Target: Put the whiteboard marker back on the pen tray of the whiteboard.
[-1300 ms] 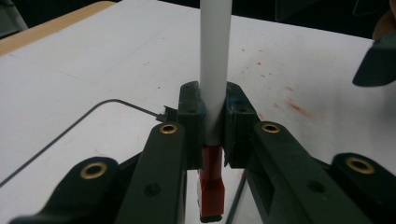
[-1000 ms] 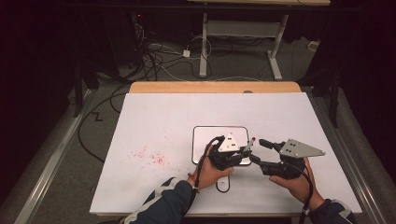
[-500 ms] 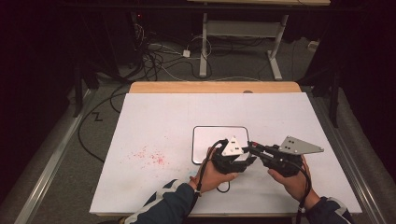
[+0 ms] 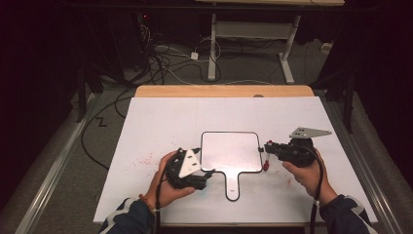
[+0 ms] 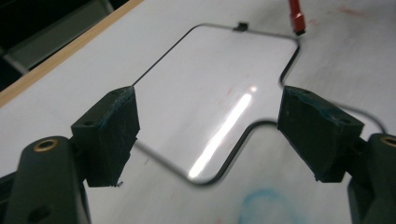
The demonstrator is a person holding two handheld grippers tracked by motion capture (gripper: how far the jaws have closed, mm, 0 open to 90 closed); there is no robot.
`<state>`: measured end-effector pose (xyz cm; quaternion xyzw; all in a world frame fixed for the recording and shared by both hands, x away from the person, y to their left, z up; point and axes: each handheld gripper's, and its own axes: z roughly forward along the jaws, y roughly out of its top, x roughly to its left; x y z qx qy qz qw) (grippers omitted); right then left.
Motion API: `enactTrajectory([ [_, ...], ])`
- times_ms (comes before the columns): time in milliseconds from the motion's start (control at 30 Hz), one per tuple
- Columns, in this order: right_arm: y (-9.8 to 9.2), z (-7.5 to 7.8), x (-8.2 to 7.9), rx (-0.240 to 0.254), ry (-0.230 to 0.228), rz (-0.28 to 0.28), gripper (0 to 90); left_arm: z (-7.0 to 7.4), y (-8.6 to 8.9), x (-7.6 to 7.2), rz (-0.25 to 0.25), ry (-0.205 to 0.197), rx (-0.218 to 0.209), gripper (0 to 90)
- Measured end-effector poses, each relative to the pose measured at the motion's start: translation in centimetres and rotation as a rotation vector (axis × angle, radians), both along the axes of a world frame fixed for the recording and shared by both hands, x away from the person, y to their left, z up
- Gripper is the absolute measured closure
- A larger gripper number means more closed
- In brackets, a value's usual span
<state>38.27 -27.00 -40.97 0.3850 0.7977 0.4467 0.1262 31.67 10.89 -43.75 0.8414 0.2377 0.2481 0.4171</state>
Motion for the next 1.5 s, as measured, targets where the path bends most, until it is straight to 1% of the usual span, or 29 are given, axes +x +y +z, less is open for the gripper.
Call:
enactTrajectory([
  [33, 0.0, -0.2, 0.6, -0.008, 0.017, -0.015, 80.9, -0.1, 0.9, -0.2, 0.023, -0.001, -0.002, 20.0],
  [67, 0.0, -0.5, 1.1, 0.009, 0.035, -0.012, 80.9, -0.1, 1.8, -0.4, 0.048, 0.002, -0.009, 20.0],
  [100, 0.0, -0.7, 1.7, 0.019, 0.042, -0.012, 80.6, -0.2, 2.7, -0.7, 0.068, 0.008, -0.02, 20.0],
  [133, 0.1, -0.8, 2.1, 0.018, 0.047, -0.02, 80.0, -0.3, 3.5, -1.0, 0.085, 0.018, -0.036, 20.0],
  [167, 0.2, -1.0, 2.6, 0.022, 0.055, -0.021, 80.1, -0.4, 4.2, -1.3, 0.099, 0.017, -0.046, 20.0],
  [233, 0.4, -1.6, 3.6, 0.044, 0.075, -0.024, 79.6, -0.8, 5.2, -1.8, 0.12, 0.035, -0.043, 20.0],
  [267, 0.5, -2.0, 4.0, 0.045, 0.08, -0.033, 79.1, -1.1, 5.6, -2.0, 0.131, 0.043, -0.036, 20.0],
  [300, 0.6, -2.4, 4.4, 0.058, 0.094, -0.038, 78.9, -1.3, 5.9, -2.2, 0.145, 0.055, -0.025, 20.0],
  [367, 0.9, -3.0, 5.1, 0.055, 0.106, -0.056, 77.5, -1.5, 6.0, -2.3, 0.165, 0.054, -0.008, 20.0],
  [400, 0.9, -3.4, 5.5, 0.057, 0.116, -0.067, 77.0, -1.5, 6.0, -2.2, 0.168, 0.043, -0.004, 20.0],
  [433, 1.0, -3.9, 6.0, 0.061, 0.128, -0.081, 76.3, -1.6, 5.9, -2.1, 0.171, 0.058, -0.012, 20.0],
  [500, 1.2, -4.5, 6.4, 0.04, 0.128, -0.11, 75.7, -1.8, 5.5, -2.0, 0.164, 0.062, 0.007, 20.0],
  [567, 1.1, -5.0, 6.8, 0.043, 0.135, -0.145, 75.0, -2.1, 5.2, -1.9, 0.148, 0.073, 0.021, 20.0],
  [600, 1.1, -5.2, 6.9, 0.038, 0.136, -0.15, 74.1, -2.2, 5.1, -1.8, 0.144, 0.075, 0.032, 20.0],
  [633, 1.1, -5.4, 7.0, 0.032, 0.134, -0.161, 73.2, -2.3, 5.1, -1.8, 0.139, 0.065, 0.043, 20.0],
  [667, 1.2, -5.5, 7.0, 0.031, 0.137, -0.169, 72.4, -2.3, 5.0, -1.8, 0.137, 0.077, 0.041, 20.0],
  [767, 1.0, -5.9, 7.0, 0.02, 0.138, -0.194, 70.1, -2.4, 5.1, -1.6, 0.143, 0.082, 0.043, 20.0],
  [833, 0.9, -5.9, 7.0, 0.012, 0.136, -0.211, 65.8, -2.4, 5.2, -1.6, 0.145, 0.083, 0.042, 20.0],
  [867, 0.9, -6.0, 7.0, 0.003, 0.137, -0.211, 66.1, -2.4, 5.2, -1.5, 0.142, 0.072, 0.048, 20.0],
  [933, 0.8, -6.1, 7.0, -0.008, 0.141, -0.21, 65.0, -2.4, 5.1, -1.5, 0.14, 0.07, 0.056, 20.0],
  [967, 0.8, -6.2, 7.0, -0.015, 0.141, -0.213, 64.2, -2.4, 5.1, -1.6, 0.142, 0.083, 0.054, 20.0],
  [1100, 1.0, -6.2, 6.9, -0.068, 0.112, -0.201, 59.1, -2.4, 5.1, -1.6, 0.141, 0.083, 0.056, 20.0],
  [1133, 1.1, -6.1, 6.8, -0.083, 0.101, -0.197, 57.7, -2.3, 5.1, -1.5, 0.138, 0.072, 0.054, 20.0],
  [1233, 1.1, -5.7, 6.4, -0.122, 0.041, -0.182, 55.8, -2.3, 5.1, -1.5, 0.139, 0.072, 0.052, 20.0],
  [1267, 1.1, -5.5, 6.3, -0.128, 0.023, -0.175, 54.9, -2.4, 5.1, -1.5, 0.141, 0.083, 0.051, 20.0],
  [1333, 1.1, -5.2, 6.1, -0.144, -0.005, -0.165, 54.2, -2.4, 5.0, -1.5, 0.135, 0.071, 0.06, 20.0],
  [1400, 1.0, -5.0, 5.8, -0.153, -0.007, -0.137, 52.0, -2.3, 5.0, -1.5, 0.133, 0.07, 0.055, 20.0],
  [1433, 1.1, -4.9, 5.5, -0.162, -0.006, -0.123, 51.6, -2.3, 5.0, -1.6, 0.135, 0.08, 0.051, 20.0],
  [1500, 1.2, -5.1, 5.1, -0.204, -0.012, -0.093, 50.9, -2.3, 5.0, -1.6, 0.134, 0.083, 0.049, 20.0],
])
